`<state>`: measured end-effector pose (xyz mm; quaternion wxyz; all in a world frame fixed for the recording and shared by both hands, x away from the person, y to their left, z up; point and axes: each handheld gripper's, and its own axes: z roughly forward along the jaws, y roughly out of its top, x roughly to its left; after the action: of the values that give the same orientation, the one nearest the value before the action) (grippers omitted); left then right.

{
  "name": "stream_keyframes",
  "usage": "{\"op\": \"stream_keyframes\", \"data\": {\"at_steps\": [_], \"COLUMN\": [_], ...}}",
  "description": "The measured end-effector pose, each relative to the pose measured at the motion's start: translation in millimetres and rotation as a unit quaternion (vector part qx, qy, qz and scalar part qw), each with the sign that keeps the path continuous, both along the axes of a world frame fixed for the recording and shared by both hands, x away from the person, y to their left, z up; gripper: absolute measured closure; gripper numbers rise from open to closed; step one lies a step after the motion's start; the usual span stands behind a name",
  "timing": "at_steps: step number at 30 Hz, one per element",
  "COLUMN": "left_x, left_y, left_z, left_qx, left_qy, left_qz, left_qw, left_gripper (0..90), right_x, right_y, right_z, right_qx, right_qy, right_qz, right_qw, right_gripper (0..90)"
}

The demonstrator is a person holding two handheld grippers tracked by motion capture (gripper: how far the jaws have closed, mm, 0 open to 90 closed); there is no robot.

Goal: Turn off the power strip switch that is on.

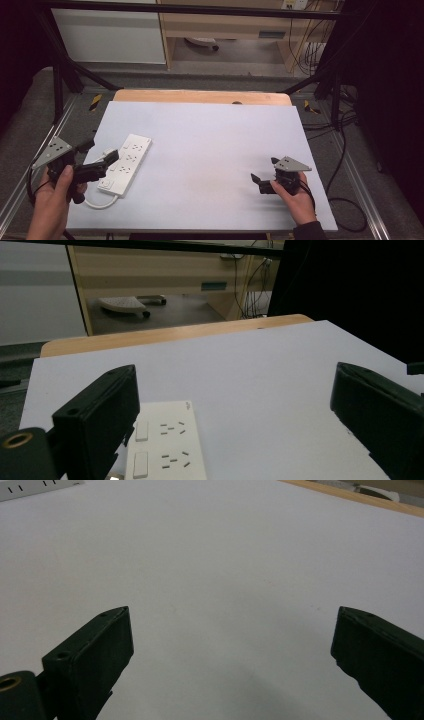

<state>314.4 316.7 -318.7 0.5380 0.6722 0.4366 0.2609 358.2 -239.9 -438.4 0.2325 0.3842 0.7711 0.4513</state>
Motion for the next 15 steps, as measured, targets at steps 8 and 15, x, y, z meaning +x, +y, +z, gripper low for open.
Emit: {"op": "stream_keyframes", "data": {"at_steps": [8, 15], "left_x": [-9.3, -16.1], "left_y": [9.4, 21.0], "left_z": [-7.6, -21.0], "left_qx": [-0.002, 0.003], "left_qy": [0.001, 0.003], "left_qz": [0.005, 0.015], "left_qw": [1.0, 0.9999], "left_gripper": [5.5, 5.5], "right_x": [0.4, 0.9], "right_y": [-0.9, -1.3], "right_z": [-0.2, -0.4], "right_qx": [0.0, 0.0], "right_qy": [0.0, 0.001], "right_qz": [-0.003, -0.006], "right_qw": [1.0, 1.0], "right_gripper": [3.8, 3.8]}}
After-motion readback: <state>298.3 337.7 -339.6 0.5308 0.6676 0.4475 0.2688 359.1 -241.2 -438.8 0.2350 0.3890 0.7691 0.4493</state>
